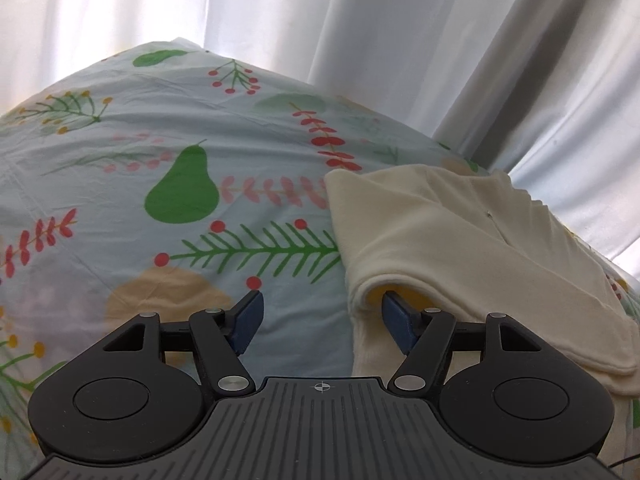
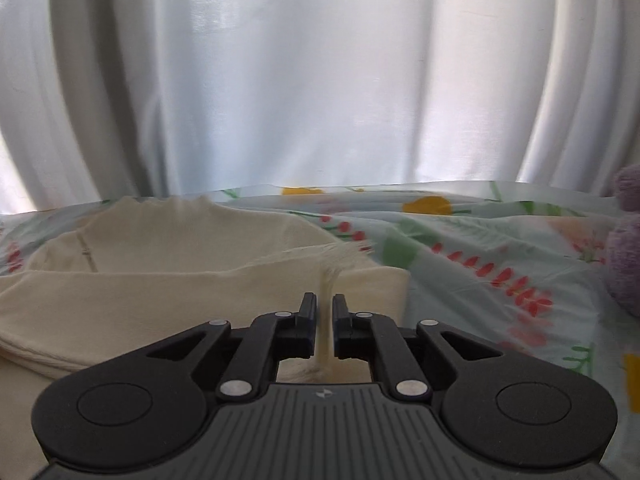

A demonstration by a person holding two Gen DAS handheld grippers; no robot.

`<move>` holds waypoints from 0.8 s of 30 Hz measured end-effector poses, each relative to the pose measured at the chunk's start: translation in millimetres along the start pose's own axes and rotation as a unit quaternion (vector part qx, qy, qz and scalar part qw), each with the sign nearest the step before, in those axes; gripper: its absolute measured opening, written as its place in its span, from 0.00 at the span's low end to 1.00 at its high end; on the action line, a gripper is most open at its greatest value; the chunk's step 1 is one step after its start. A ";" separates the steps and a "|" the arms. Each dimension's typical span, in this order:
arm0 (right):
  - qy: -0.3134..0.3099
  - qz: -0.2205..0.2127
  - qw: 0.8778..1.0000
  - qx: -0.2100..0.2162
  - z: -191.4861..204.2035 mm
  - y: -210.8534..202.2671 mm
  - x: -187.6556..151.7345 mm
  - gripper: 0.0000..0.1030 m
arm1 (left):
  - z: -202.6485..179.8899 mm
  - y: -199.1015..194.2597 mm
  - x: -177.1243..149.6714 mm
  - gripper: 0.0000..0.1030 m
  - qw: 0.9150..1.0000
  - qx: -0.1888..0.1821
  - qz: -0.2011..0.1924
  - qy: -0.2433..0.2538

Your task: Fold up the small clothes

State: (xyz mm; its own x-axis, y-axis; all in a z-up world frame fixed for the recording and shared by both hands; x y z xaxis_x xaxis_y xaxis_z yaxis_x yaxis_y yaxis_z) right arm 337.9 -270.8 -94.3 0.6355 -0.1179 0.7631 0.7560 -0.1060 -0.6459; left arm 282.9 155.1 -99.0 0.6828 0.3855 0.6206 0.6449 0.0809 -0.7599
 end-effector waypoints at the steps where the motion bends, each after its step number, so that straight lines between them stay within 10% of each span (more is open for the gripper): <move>1: 0.030 0.001 0.999 0.026 -7.3 -5.8 -3.6 0.33 | 3.5 -7.1 0.2 0.69 1.000 0.002 -0.006 -0.011; 5: 0.216 0.071 0.952 0.204 -28.2 -10.0 -32.3 0.35 | -1.0 -27.6 -2.9 0.70 0.996 -0.072 -0.019 -0.053; 11: 0.365 0.115 0.890 0.249 -27.2 21.7 -62.4 0.32 | -36.0 13.3 -17.7 0.69 0.968 -0.211 0.081 -0.112; 14: 0.394 0.118 0.882 0.230 -27.7 34.6 -60.8 0.09 | -43.9 30.6 -15.9 0.62 0.966 -0.211 0.076 -0.128; 24: 0.398 0.077 0.886 0.226 -34.5 41.8 -49.7 0.08 | -38.2 46.2 3.8 0.52 0.977 -0.173 0.045 -0.116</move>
State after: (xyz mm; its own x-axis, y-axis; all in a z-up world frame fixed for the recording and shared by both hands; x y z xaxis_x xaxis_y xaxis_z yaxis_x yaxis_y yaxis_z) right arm 332.5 -303.4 -160.0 0.5609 -0.7741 0.2935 0.7699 0.3574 -0.5286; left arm 328.4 125.2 -124.3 0.6714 0.5786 0.4631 0.6910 -0.2632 -0.6732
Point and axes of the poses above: each gripper's, at about its wrist camera, not at the fingertips, and y roughly the way its jaws point, z to its left, x to its top, the point moved 2 cm from there along y, roughly the way its jaws point, and after that the axes turned 2 degrees about x, right-handed, at the moved point
